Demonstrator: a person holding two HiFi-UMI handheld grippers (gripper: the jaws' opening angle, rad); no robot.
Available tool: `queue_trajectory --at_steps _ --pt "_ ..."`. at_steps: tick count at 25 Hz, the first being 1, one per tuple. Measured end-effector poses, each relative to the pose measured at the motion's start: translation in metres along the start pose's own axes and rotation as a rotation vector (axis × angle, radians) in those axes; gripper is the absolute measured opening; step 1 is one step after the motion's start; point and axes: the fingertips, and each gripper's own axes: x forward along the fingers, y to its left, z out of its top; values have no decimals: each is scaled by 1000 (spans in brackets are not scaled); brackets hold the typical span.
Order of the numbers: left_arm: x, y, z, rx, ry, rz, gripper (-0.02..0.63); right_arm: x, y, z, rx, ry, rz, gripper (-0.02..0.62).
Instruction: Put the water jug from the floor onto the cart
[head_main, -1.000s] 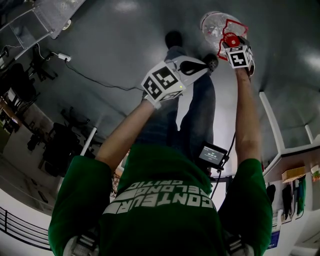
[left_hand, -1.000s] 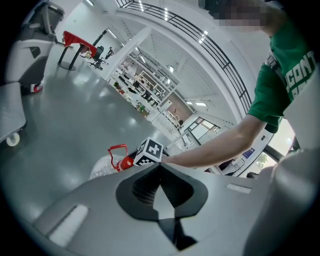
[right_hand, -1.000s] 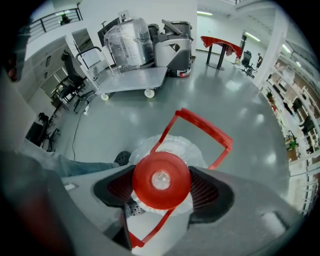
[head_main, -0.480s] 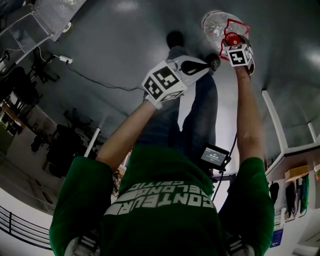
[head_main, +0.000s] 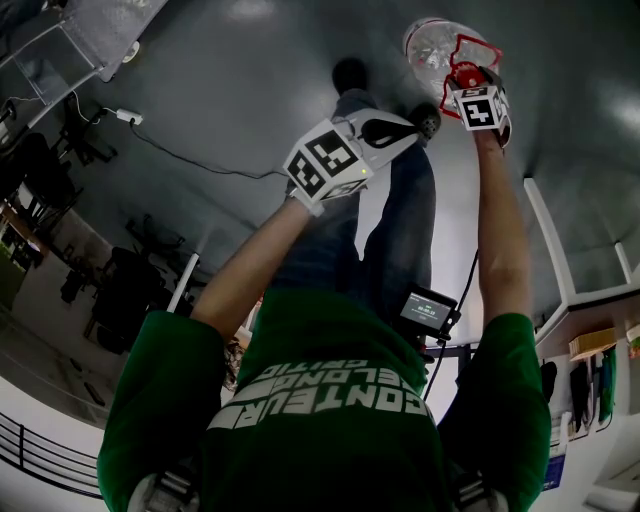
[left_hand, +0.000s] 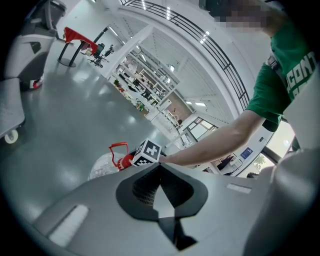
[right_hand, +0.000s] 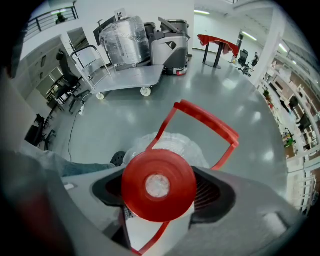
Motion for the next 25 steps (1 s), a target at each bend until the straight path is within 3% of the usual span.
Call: queue_trajectory --at_steps 12,25 --pt "-3 1 -1 1 -3 10 15 -4 -4 -3 -5 -16 -27 307" --pt "-8 0 -11 12 -2 25 15 -10 12 -11 69 -18 -28 304"
